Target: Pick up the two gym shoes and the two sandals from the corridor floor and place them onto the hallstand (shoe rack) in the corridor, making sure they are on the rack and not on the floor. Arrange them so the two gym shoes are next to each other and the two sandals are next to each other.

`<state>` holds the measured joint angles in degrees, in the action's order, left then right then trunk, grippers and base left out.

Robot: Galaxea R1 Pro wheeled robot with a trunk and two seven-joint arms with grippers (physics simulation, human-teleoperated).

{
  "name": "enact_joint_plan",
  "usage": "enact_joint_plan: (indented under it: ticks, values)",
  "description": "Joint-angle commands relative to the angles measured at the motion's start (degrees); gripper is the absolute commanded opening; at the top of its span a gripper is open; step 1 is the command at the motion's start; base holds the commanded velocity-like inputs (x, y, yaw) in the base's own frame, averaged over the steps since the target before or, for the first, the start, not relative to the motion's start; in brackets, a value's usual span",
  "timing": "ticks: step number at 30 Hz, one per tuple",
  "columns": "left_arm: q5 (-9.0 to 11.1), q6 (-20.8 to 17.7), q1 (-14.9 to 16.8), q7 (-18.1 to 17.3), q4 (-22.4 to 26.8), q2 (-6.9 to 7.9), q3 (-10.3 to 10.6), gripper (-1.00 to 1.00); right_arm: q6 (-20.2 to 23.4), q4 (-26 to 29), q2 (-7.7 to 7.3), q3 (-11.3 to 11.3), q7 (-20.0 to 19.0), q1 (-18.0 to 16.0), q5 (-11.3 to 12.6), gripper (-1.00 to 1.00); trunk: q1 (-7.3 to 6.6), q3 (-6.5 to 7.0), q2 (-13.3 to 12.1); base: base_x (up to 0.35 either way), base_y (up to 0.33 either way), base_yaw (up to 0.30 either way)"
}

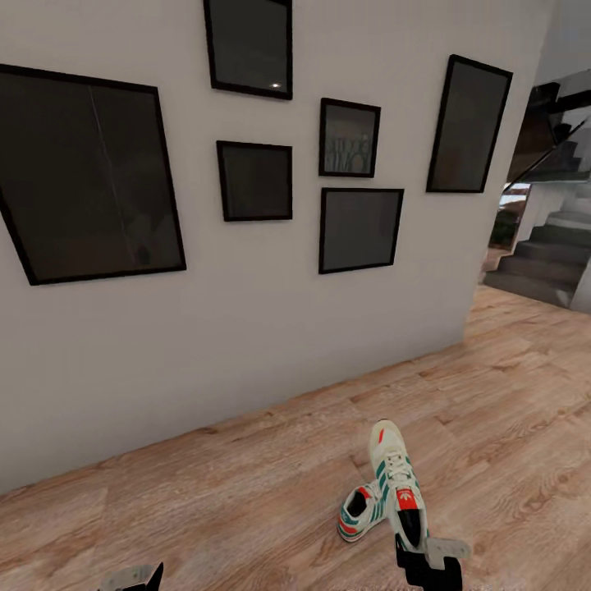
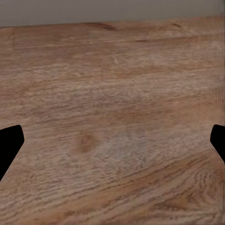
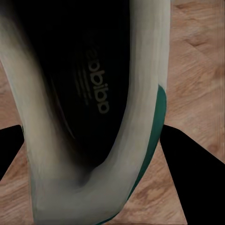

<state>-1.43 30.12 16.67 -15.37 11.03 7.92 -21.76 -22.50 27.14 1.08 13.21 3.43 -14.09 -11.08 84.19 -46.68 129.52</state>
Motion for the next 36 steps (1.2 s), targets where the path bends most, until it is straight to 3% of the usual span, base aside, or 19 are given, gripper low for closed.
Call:
enact_joint_plan:
  ticks: [1, 36]
  values:
    - [-0.1, 0.1, 0.0, -0.5, 0.0, -0.02, -0.4, 1.0, -0.2, -0.1, 0.07, 0.3, 0.1, -0.1, -0.6, -1.0, -0.01, -0.06, 0.0, 0.0, 0.0, -0.266]
    - [-0.1, 0.1, 0.0, -0.5, 0.0, -0.01, -0.5, 1.0, -0.2, 0.0, 0.15, 0.3, -0.1, -0.1, -0.6, -1.0, -0.01, -0.06, 0.0, 0.0, 0.0, -0.266]
